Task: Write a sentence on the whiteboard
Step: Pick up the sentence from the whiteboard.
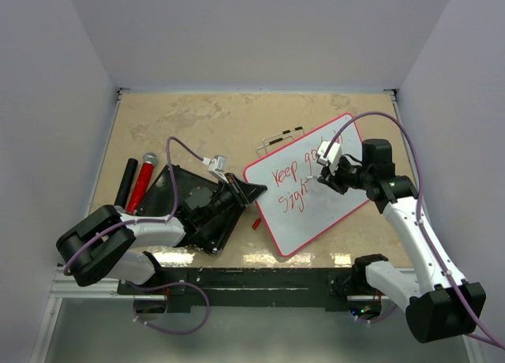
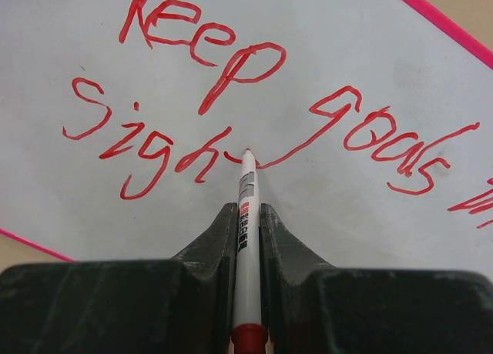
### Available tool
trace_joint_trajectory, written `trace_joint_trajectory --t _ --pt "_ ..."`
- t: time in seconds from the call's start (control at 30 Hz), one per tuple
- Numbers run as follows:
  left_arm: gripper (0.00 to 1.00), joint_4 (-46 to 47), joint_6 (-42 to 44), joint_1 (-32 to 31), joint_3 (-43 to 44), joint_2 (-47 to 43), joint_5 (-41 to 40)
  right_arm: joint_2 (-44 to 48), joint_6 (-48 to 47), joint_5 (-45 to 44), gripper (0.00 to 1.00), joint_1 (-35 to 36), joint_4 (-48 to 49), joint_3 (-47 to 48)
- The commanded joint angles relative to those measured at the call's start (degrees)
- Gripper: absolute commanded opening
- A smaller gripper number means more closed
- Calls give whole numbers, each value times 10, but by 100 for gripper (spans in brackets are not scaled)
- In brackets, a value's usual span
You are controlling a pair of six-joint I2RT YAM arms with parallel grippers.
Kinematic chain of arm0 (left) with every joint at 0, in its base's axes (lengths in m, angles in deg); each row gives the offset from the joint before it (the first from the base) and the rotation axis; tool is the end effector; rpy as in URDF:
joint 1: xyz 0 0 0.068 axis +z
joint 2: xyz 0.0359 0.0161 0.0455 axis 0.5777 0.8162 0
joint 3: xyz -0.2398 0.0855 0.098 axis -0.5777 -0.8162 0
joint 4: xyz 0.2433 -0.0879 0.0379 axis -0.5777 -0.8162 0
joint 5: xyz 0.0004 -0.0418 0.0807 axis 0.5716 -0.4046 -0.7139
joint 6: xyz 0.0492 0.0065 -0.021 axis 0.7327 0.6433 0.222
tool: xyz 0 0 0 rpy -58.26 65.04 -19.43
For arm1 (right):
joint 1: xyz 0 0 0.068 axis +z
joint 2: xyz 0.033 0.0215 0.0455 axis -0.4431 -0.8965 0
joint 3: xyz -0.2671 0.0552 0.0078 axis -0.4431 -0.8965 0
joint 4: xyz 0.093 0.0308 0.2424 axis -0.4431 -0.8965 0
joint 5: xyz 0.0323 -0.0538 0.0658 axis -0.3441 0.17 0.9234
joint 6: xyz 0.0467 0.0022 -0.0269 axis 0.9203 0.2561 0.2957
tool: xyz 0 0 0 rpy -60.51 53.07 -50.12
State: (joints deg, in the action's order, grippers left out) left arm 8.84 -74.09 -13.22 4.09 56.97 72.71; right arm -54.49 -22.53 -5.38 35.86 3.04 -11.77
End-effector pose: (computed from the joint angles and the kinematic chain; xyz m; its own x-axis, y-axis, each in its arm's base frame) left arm 0.1709 -0.1943 0.1972 -0.6043 -0.5180 -0.6053 0.4654 0.3872 -0.7959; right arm 0.1954 0.0531 0.2992 -0.1204 -0.5691 -0.8134 -0.8424 0.4921 -0.2197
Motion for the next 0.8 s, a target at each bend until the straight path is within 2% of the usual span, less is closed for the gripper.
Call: trace_joint_trajectory --t 0.0,0.43,0.53,0.67,0.77 --pt "0 16 42 -4 6 -1 33 -8 0 11 0 -2 8 13" --pt "0 20 41 -4 5 3 35 -22 -101 -2 0 -2 -116 17" --pt "0 18 42 -4 6 3 34 -24 -94 -26 0 -2 -110 18" --pt "0 18 42 -4 8 7 34 10 -21 -73 0 -2 -44 14" --pt "0 19 42 -4 8 7 35 31 -5 -42 0 -2 -22 22"
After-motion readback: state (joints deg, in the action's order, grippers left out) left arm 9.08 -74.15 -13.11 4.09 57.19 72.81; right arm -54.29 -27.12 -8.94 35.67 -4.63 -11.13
